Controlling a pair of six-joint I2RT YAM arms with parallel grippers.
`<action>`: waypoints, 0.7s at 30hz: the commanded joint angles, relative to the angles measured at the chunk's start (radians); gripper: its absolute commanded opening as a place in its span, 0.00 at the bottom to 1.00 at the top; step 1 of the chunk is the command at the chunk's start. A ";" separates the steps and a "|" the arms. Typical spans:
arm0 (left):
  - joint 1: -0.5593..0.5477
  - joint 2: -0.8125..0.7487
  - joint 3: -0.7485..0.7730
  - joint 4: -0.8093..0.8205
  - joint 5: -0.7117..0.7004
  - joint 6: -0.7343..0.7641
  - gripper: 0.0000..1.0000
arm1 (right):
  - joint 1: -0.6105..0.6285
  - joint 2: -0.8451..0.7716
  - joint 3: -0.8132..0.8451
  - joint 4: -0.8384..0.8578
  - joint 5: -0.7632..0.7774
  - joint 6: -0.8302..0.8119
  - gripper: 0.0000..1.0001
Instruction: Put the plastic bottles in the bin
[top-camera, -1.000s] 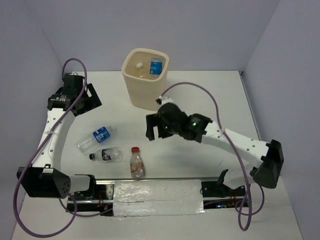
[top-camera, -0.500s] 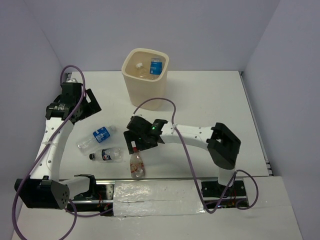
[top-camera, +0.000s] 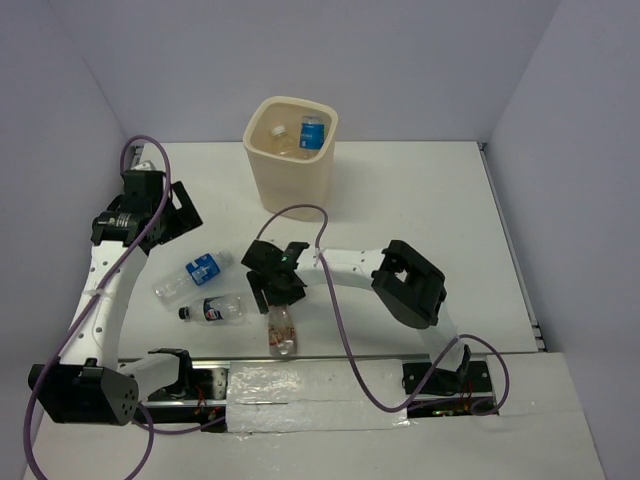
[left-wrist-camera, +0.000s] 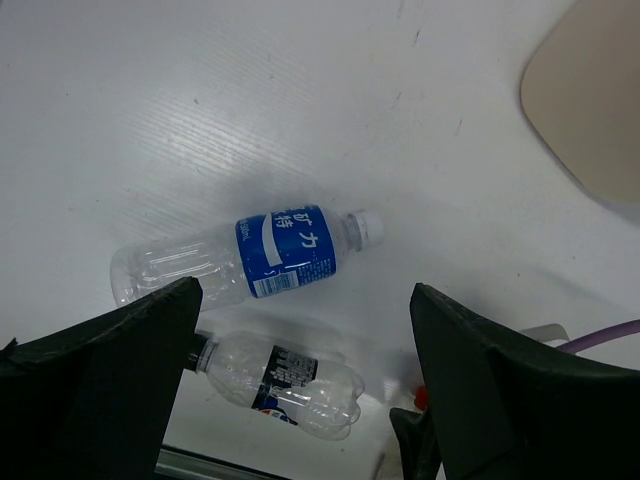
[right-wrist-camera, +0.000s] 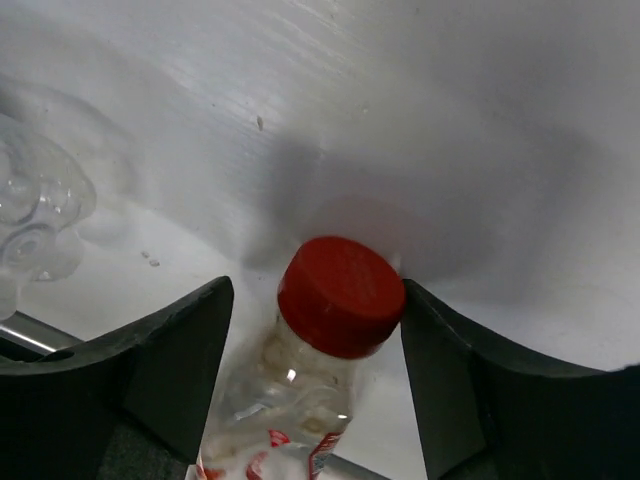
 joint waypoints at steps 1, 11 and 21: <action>0.003 0.002 -0.008 0.047 0.008 0.007 0.99 | -0.005 0.019 0.062 -0.016 0.030 -0.025 0.68; 0.001 0.017 0.006 0.044 0.002 0.021 0.99 | -0.005 -0.117 0.158 -0.153 0.223 -0.066 0.23; 0.003 -0.003 0.037 0.012 0.011 0.010 0.99 | -0.171 -0.173 0.834 -0.242 0.429 -0.284 0.24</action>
